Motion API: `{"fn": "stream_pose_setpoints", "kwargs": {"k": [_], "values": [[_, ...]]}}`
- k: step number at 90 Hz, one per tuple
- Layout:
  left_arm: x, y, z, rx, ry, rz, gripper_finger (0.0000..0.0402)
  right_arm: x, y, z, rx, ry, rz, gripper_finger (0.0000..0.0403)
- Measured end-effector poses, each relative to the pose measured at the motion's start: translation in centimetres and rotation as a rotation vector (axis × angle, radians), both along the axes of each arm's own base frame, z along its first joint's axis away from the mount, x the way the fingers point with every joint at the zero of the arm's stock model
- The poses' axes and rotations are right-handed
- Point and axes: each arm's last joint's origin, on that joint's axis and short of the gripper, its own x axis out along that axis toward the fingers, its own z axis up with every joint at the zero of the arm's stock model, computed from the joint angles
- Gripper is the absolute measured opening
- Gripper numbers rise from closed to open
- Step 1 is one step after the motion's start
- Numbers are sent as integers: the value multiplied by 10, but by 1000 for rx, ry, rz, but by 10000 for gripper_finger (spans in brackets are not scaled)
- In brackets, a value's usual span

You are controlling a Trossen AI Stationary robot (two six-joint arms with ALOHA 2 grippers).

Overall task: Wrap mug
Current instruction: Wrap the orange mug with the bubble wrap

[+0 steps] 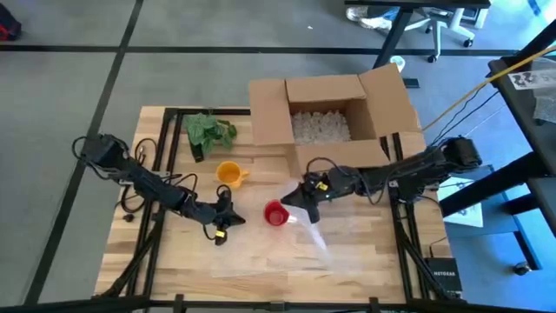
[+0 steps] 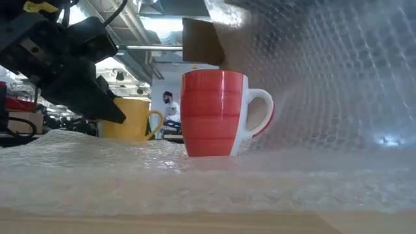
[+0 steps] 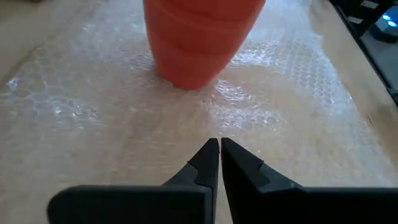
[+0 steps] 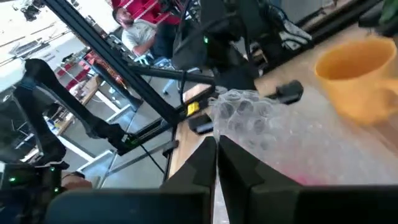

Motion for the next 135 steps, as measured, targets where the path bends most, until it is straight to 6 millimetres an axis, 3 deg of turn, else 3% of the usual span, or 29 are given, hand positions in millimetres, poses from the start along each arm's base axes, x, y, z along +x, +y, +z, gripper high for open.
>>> {"fn": "stream_pose_setpoints", "kwargs": {"k": [74,99,135], "values": [[2,-2,4,13,-42,-34,0,67,-8,-23,-23,13,-40,0],[5,-6,11,22,-118,-97,0,74,-8,-39,-24,69,-36,0],[25,-16,41,186,-267,-182,0,75,-7,-41,-22,72,-38,0]]}}
